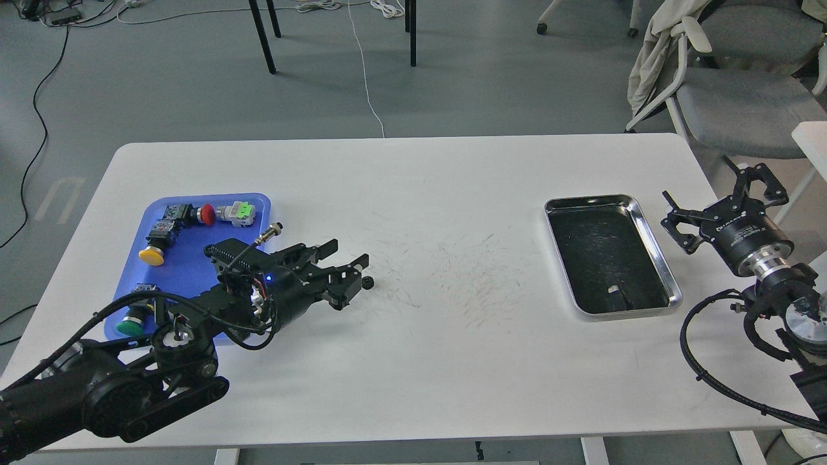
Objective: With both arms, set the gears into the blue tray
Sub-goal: 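Close the left gripper on the black gear, then carry the gear with the left gripper back over the blue tray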
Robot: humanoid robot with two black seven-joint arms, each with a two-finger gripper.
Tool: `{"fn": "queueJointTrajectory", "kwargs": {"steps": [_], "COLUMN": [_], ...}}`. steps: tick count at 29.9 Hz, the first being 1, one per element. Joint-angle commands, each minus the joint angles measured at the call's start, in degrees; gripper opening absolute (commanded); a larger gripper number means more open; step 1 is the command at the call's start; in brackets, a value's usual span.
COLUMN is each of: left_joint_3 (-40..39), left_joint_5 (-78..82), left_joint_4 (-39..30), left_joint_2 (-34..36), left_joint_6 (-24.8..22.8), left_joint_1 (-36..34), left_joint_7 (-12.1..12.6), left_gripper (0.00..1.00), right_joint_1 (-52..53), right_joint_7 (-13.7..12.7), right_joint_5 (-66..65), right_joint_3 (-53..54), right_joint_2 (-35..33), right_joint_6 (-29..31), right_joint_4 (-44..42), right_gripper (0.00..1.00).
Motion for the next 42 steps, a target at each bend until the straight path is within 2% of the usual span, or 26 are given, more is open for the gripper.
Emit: {"fn": "queueJointTrajectory", "kwargs": {"steps": [1,10,13,17,21,23,25,27,30,36,42], "left_joint_3": [1.2,1.3,1.6,2.5,2.8,3.0,3.1,3.1,3.0,2.2,1.3], "left_joint_5": [3.5,10.2,11.7,13.0,13.2,13.2,13.2,13.1,13.1,12.5,10.3], "left_joint_4": [1.0,12.1,14.2,15.0,15.8,15.8,15.8,15.8,15.8,14.4,8.0], "left_joint_2": [-1.4,-9.1,-11.2,-12.4,-12.5,-12.4,-12.2,-12.1,-12.0,-10.8,-6.2], "left_joint_6": [-0.1,0.0,0.0,0.0,-0.1,-0.2,-0.4,-0.4,-0.4,-0.2,-0.4], "left_joint_1": [0.4,0.1,0.0,-0.3,-0.3,-0.3,-0.1,0.1,0.3,-0.2,-4.1], "left_joint_7": [0.2,0.1,0.1,0.3,0.5,0.4,0.3,0.3,0.3,0.5,1.2], "left_gripper": [0.97,0.95,0.9,0.73,0.45,0.38,0.16,0.09,0.05,0.04,0.04], "right_joint_1": [0.0,0.2,0.3,0.6,0.6,0.6,0.5,0.5,0.5,0.6,0.6], "right_joint_7": [0.0,0.0,0.0,0.0,0.0,0.0,0.0,0.0,0.0,0.0,0.0], "right_joint_5": [0.0,-0.2,-0.4,-0.4,-0.4,-0.4,-0.4,-0.4,-0.4,-0.4,-0.4], "right_joint_3": [0.0,0.0,0.0,0.0,0.0,0.0,0.0,0.0,0.0,0.0,-0.1], "right_joint_2": [0.0,0.0,0.0,-0.1,-0.1,0.0,0.0,0.0,0.0,0.0,0.0], "right_joint_6": [0.0,0.0,0.0,0.0,0.0,0.0,0.0,0.0,0.0,0.0,0.0], "right_joint_4": [-0.1,-0.3,-0.4,-0.4,-0.4,-0.6,-0.6,-0.5,-0.4,-0.4,-0.1], "right_gripper": [0.96,0.96,0.96,0.96,0.96,0.96,0.96,0.96,0.96,0.96,0.96]}}
